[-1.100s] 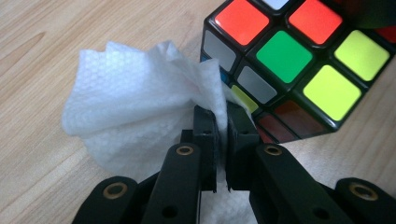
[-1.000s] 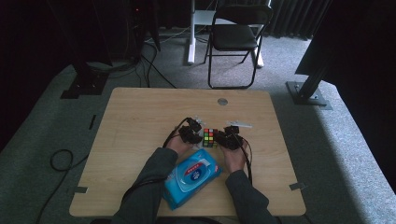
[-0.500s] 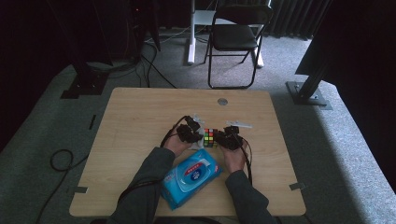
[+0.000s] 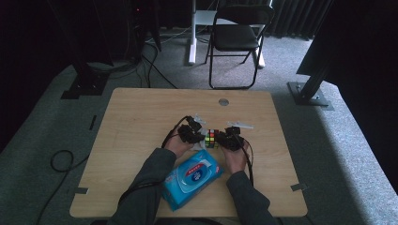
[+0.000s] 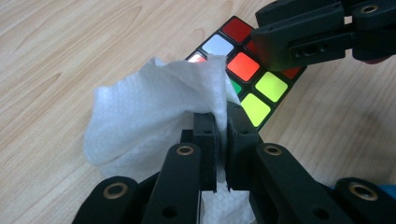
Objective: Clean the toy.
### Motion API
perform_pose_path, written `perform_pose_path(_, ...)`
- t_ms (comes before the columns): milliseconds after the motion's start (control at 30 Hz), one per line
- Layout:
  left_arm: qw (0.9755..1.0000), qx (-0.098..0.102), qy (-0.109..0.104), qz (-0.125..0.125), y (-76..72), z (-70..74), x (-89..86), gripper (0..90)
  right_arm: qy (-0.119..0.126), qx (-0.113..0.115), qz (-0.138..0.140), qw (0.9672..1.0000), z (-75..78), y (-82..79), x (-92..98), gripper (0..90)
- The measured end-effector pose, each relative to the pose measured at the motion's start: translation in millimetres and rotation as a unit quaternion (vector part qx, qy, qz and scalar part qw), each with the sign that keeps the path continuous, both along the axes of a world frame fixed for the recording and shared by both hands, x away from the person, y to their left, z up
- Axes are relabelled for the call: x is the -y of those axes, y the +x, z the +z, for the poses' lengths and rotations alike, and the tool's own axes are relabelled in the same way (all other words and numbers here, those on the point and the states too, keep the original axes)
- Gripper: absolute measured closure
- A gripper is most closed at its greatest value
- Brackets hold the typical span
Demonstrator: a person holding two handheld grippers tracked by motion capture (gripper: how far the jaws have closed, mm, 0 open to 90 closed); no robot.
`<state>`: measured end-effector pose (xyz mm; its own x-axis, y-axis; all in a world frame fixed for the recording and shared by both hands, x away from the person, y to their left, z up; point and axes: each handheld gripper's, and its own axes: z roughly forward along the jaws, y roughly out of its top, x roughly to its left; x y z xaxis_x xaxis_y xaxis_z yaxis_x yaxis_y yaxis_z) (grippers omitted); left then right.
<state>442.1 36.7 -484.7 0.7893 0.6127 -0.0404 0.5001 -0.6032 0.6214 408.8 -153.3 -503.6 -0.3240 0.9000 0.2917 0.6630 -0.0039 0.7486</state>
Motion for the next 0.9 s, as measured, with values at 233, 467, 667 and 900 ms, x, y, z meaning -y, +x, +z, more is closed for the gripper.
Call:
perform_pose_path(233, 0.9997, -0.003, 0.022, 0.007, 2.2, -6.5, 1.2, 84.8, 0.001, 0.000, 0.000, 1.0000, -0.1, -0.1, 0.1, 69.5)
perform_pose_path(467, 0.9990, -0.010, 0.043, 0.004, 4.9, -18.0, 5.9, 85.2, 0.003, -0.001, 0.000, 1.0000, -0.1, 0.0, 0.2, 69.5)
perform_pose_path(667, 0.9980, -0.020, 0.059, 0.006, 8.0, -26.4, 9.5, 85.1, 0.002, -0.001, 0.000, 1.0000, -0.1, -0.1, 0.2, 69.5)
perform_pose_path(900, 0.9975, -0.026, 0.065, 0.006, 8.7, -31.7, 11.3, 85.1, 0.002, -0.001, 0.001, 1.0000, -0.1, 0.2, 0.4, 69.5)
